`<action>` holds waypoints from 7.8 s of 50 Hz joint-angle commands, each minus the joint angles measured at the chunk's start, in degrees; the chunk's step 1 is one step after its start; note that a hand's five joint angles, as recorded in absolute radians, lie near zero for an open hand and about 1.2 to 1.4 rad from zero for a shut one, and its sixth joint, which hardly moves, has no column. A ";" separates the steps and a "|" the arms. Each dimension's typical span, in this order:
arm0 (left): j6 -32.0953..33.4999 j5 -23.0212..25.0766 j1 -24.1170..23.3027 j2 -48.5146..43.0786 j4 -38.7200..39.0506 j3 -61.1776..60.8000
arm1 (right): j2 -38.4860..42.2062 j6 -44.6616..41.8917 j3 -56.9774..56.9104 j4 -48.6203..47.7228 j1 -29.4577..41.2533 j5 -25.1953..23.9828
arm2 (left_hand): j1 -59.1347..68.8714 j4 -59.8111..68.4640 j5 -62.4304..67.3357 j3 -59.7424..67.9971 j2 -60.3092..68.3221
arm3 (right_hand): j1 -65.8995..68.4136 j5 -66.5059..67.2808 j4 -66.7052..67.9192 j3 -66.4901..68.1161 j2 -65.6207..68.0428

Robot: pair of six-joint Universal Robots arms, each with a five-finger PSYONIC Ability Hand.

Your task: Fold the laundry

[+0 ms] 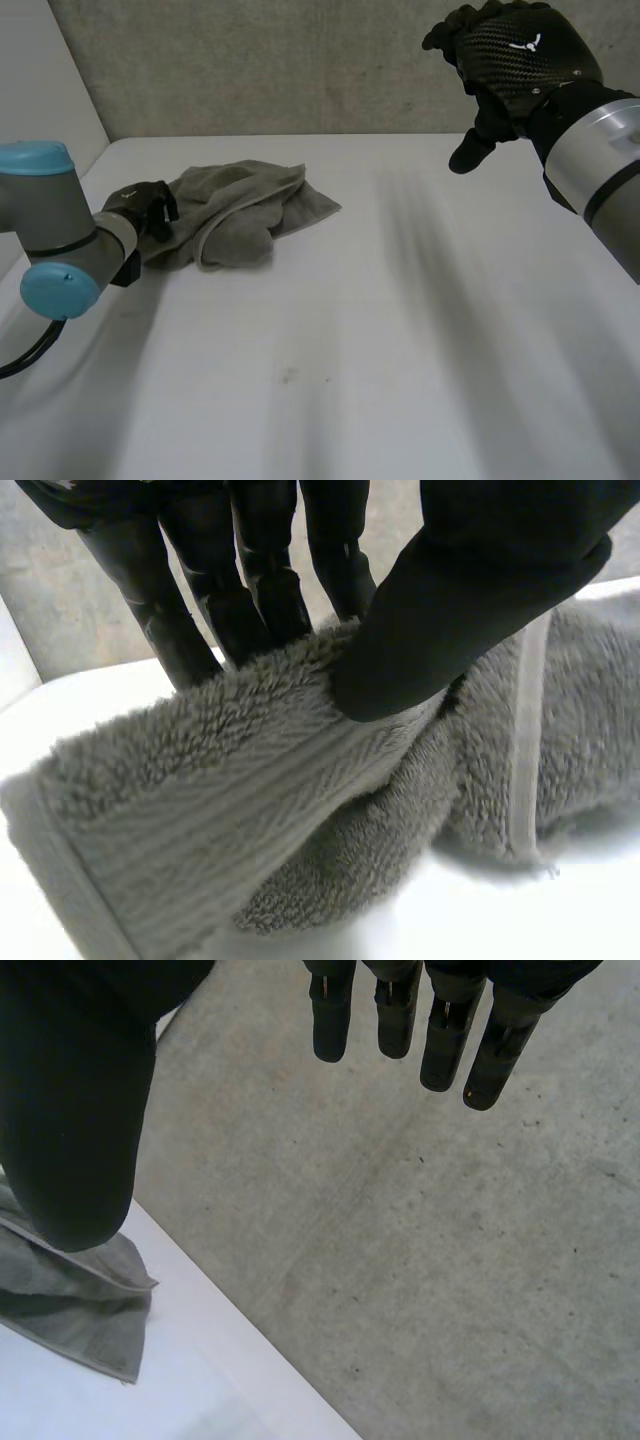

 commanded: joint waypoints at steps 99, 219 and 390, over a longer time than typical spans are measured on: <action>-0.62 3.28 -5.23 29.74 6.63 -31.62 | 27.05 -2.33 -3.54 -5.81 8.04 4.38 | -46.60 -48.49 -47.96 -48.40 -48.55 | 67.88 66.15 66.67 67.80 66.95; 15.37 -1.56 -0.94 39.26 8.38 -35.15 | 20.29 11.82 13.50 4.74 -11.65 -1.06 | 13.93 12.04 12.57 12.13 11.98 | -1.70 -3.43 -2.91 -1.78 -2.63; 4.83 2.93 -20.10 48.49 -3.39 -15.55 | 23.00 23.51 20.19 -13.09 1.44 2.34 | 13.93 12.04 12.57 12.13 11.98 | 19.41 17.68 18.20 19.33 18.48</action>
